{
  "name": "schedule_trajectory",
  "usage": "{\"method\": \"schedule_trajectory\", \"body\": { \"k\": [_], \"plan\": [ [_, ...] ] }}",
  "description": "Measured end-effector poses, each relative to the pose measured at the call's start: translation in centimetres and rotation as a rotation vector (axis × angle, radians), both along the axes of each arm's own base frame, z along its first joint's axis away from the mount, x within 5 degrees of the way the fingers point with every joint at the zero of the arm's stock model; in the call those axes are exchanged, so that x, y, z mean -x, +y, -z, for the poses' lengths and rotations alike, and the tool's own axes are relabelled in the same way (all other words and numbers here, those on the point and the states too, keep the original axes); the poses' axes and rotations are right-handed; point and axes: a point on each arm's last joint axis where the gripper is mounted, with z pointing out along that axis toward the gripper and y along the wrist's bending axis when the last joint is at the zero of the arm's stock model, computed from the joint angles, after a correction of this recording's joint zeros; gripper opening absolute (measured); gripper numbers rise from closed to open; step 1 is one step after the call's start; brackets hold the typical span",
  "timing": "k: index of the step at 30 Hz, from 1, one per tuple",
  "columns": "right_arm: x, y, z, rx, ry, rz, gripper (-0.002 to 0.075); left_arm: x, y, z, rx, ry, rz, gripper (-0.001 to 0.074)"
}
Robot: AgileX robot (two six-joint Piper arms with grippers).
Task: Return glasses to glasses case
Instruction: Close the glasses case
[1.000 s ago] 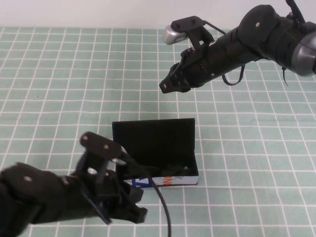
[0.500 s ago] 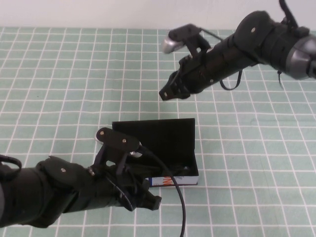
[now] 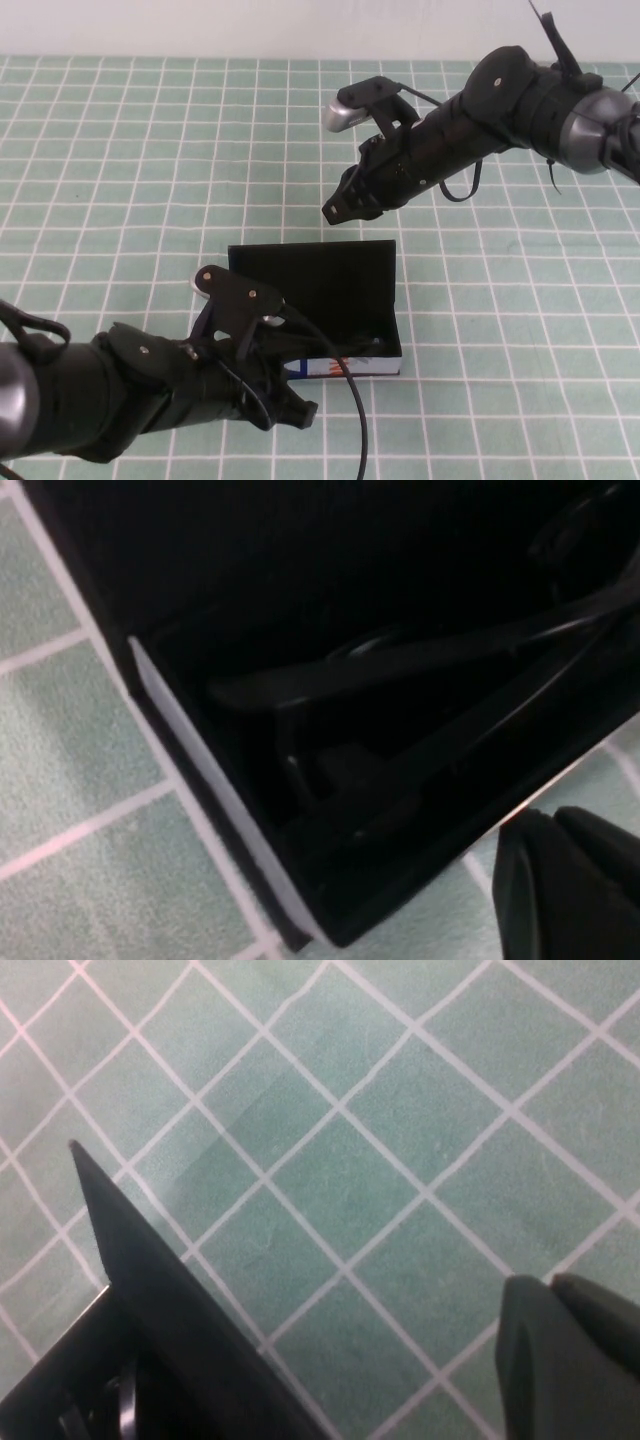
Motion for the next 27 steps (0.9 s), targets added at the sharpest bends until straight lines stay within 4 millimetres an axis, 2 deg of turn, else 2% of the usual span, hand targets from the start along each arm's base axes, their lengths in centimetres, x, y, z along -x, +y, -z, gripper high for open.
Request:
{"method": "schedule_trajectory", "body": {
  "k": [7, 16, 27],
  "plan": [
    [0.1, 0.2, 0.2, -0.019, 0.018, -0.006, -0.0011, -0.2, 0.1, 0.3, -0.02, -0.011, -0.017, -0.0002],
    [1.3, 0.3, 0.4, -0.001, 0.066, -0.159, -0.0011, -0.4, 0.3, 0.3, -0.028, -0.023, -0.032, -0.0002],
    [2.3, 0.7, 0.0, -0.06, 0.139, -0.233, -0.0011, -0.4, 0.3, 0.3, -0.028, -0.023, -0.038, -0.0002]
  ]
}}
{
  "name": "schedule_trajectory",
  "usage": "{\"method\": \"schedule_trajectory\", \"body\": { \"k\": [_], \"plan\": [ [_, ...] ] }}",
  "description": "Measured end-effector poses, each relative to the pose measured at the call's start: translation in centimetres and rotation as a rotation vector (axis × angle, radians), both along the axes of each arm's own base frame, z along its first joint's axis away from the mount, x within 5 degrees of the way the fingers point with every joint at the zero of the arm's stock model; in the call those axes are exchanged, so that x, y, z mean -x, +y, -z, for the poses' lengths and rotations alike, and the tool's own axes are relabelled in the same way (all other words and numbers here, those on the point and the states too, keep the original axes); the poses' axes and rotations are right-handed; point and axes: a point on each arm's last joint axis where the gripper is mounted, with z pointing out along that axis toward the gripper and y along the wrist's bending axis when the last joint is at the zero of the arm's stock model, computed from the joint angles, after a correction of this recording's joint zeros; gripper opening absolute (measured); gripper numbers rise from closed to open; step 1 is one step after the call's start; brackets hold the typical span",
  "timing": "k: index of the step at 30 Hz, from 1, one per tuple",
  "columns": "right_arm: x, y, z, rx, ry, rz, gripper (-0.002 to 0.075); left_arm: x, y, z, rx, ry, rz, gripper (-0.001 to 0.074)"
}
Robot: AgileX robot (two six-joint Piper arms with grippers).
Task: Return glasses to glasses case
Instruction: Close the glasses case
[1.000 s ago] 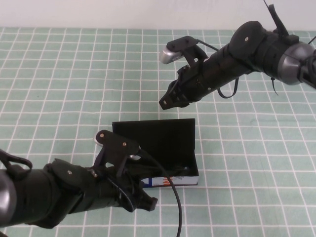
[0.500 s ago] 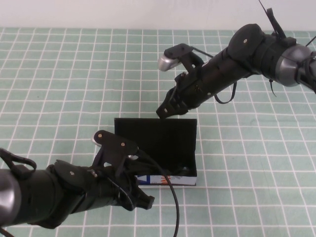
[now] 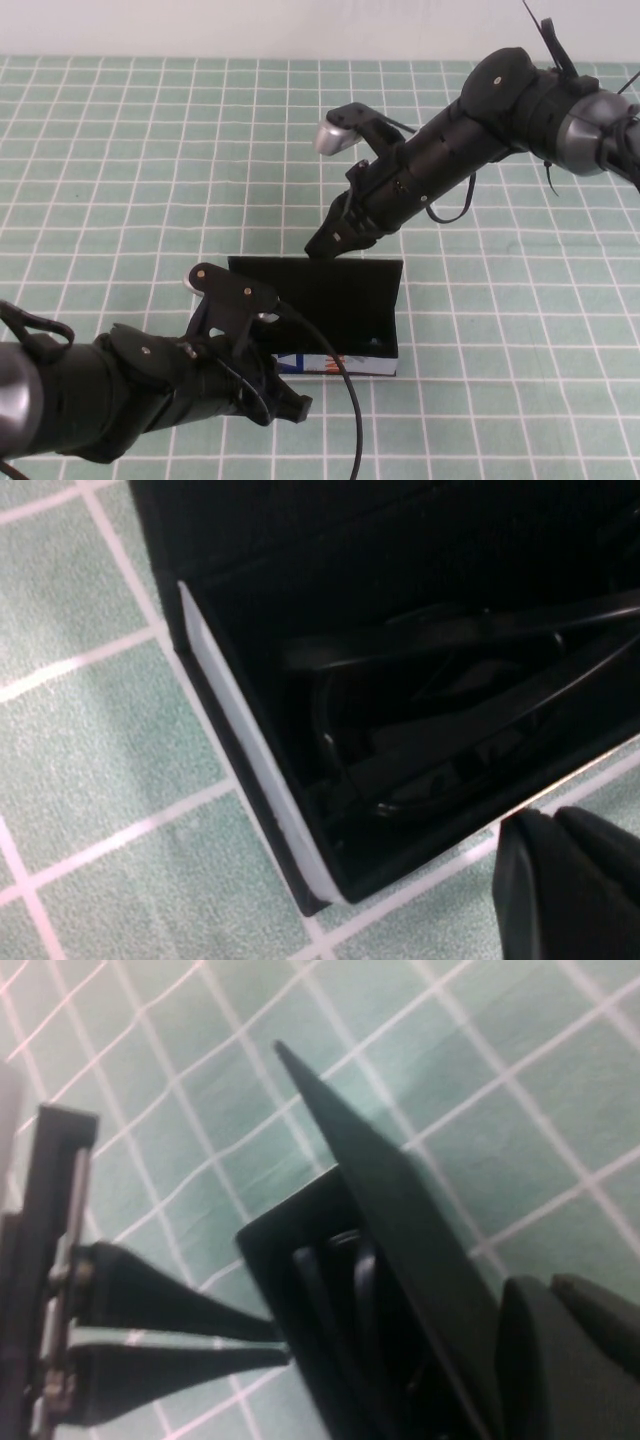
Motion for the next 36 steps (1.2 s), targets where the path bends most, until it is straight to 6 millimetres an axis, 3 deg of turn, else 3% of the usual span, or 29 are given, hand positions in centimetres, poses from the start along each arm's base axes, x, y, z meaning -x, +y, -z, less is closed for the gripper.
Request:
{"method": "schedule_trajectory", "body": {
  "k": [16, 24, 36],
  "plan": [
    [3.0, 3.7, 0.8, 0.014, 0.031, -0.175, -0.0011, 0.0, 0.0, 0.0, -0.002, -0.003, -0.005, -0.0002],
    [2.4, 4.1, 4.2, 0.067, 0.124, -0.131, -0.0011, 0.0, 0.0, 0.0, 0.0, -0.001, -0.009, -0.0002],
    [2.3, 4.0, 3.7, 0.073, 0.11, -0.107, -0.0011, 0.5, -0.4, -0.1, 0.038, 0.04, 0.036, -0.0002]
  ]
}}
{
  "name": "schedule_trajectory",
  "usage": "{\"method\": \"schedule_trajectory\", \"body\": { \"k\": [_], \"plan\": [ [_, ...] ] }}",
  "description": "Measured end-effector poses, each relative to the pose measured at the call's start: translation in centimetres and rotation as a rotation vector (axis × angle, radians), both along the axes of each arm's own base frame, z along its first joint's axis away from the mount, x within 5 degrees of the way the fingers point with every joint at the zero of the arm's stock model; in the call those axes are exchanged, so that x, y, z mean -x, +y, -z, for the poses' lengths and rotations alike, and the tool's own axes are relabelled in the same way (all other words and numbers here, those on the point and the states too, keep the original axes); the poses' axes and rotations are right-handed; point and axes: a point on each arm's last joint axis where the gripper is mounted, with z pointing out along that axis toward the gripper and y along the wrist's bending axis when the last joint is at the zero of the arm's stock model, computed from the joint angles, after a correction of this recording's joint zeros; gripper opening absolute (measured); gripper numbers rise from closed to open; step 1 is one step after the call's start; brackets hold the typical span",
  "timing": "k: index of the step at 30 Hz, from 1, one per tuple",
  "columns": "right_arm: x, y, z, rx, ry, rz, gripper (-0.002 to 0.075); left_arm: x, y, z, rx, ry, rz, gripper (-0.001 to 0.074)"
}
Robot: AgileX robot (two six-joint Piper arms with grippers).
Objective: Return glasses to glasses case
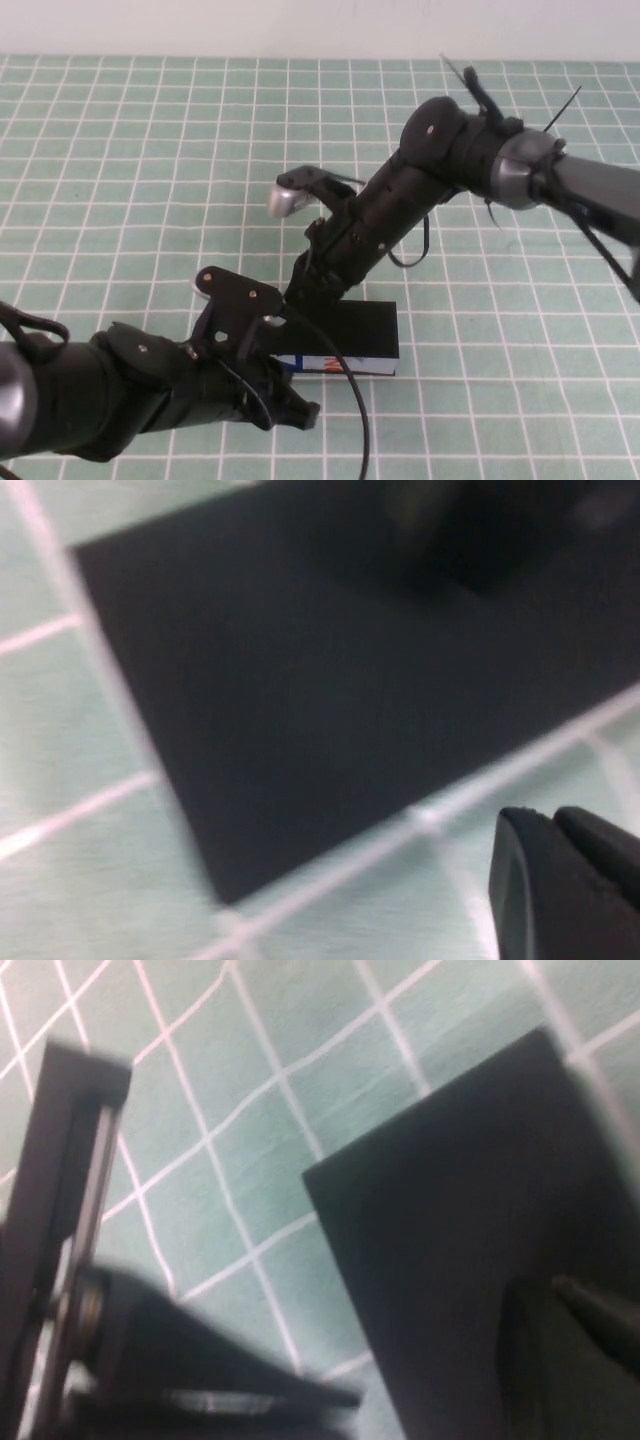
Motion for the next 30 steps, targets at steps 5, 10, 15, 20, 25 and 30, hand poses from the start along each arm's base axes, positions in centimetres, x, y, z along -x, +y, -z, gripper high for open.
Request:
{"method": "schedule_trajectory", "body": {
  "k": [5, 10, 15, 20, 25, 30],
  "plan": [
    [0.0, -0.6, -4.3, -0.049, -0.148, 0.042, -0.0011, 1.0, -0.4, -1.9, 0.064, -0.017, 0.125, -0.0002],
    [0.9, -1.6, -10.9, -0.127, -0.333, 0.141, -0.0011, 2.0, -0.2, -5.1, 0.126, -0.119, 0.223, -0.0002],
    [2.7, -3.2, -17.7, -0.226, -0.491, 0.277, -0.0011, 3.2, 0.9, -10.6, 0.23, -0.303, 0.25, -0.0002],
    [6.2, -5.9, -24.1, -0.282, -0.641, 0.359, -0.0011, 5.1, 2.6, -16.5, 0.34, -0.507, 0.277, -0.0002],
    [10.6, -9.8, -29.1, -0.241, -0.785, 0.466, -0.0011, 7.9, 5.0, -20.6, 0.421, -0.675, 0.296, -0.0002],
    [16.6, -14.5, -31.7, -0.207, -0.897, 0.583, -0.0011, 10.1, 6.5, -22.0, 0.441, -0.748, 0.356, -0.0002]
  ]
}}
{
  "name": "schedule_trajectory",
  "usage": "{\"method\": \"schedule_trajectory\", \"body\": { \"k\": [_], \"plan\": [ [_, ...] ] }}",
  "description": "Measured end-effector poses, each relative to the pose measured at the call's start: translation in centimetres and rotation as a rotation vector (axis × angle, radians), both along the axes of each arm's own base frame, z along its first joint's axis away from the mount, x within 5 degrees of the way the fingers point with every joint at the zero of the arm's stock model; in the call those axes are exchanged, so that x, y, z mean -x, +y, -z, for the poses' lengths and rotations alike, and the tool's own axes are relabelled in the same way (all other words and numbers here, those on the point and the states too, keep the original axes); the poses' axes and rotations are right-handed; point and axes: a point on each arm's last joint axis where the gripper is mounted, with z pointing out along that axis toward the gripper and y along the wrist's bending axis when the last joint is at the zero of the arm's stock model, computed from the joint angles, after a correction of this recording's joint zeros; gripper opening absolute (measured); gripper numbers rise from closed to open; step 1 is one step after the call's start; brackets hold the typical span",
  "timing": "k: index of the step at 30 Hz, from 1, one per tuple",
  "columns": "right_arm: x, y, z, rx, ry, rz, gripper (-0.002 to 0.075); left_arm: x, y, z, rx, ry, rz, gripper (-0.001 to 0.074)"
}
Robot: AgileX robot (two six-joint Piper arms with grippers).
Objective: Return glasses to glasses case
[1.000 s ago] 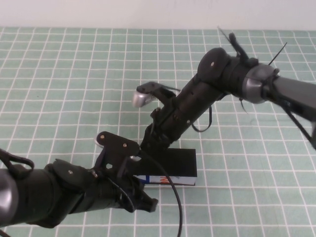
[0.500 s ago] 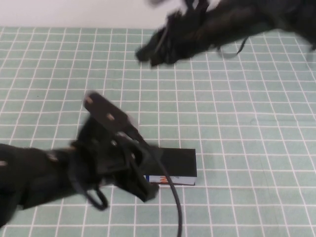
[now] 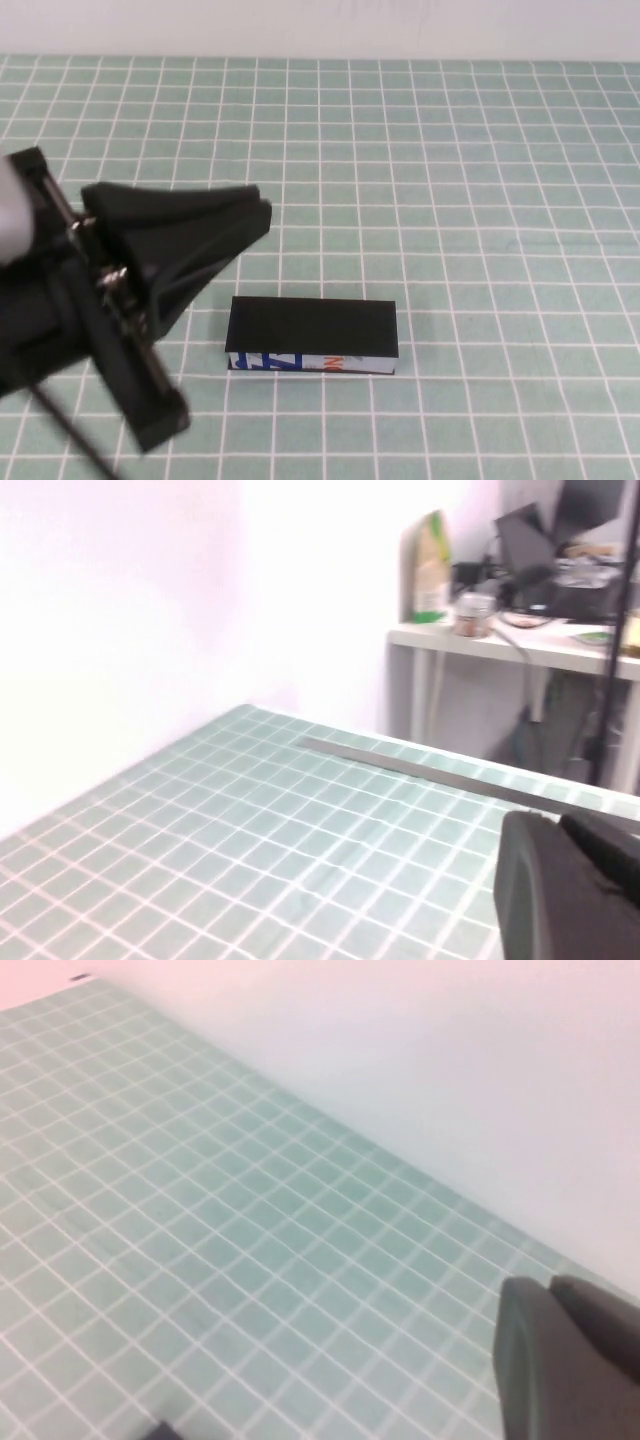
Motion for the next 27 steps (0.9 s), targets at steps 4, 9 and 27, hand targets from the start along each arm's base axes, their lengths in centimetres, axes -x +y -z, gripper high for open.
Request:
{"method": "schedule_trajectory", "body": {
  "k": [4, 9, 27],
  "plan": [
    [4.5, -2.9, 0.9, -0.022, -0.026, 0.048, -0.0011, 0.8, 0.0, 0.2, -0.028, 0.016, 0.058, -0.0002],
    [9.9, -6.4, 5.0, -0.112, -0.054, 0.119, -0.0011, 1.2, -0.1, 0.6, -0.069, 0.034, 0.108, -0.0002],
    [15.2, -12.1, 22.4, -0.052, -0.015, 0.389, -0.0011, 1.6, -0.3, 0.8, -0.095, 0.049, 0.157, -0.0002]
  ]
}}
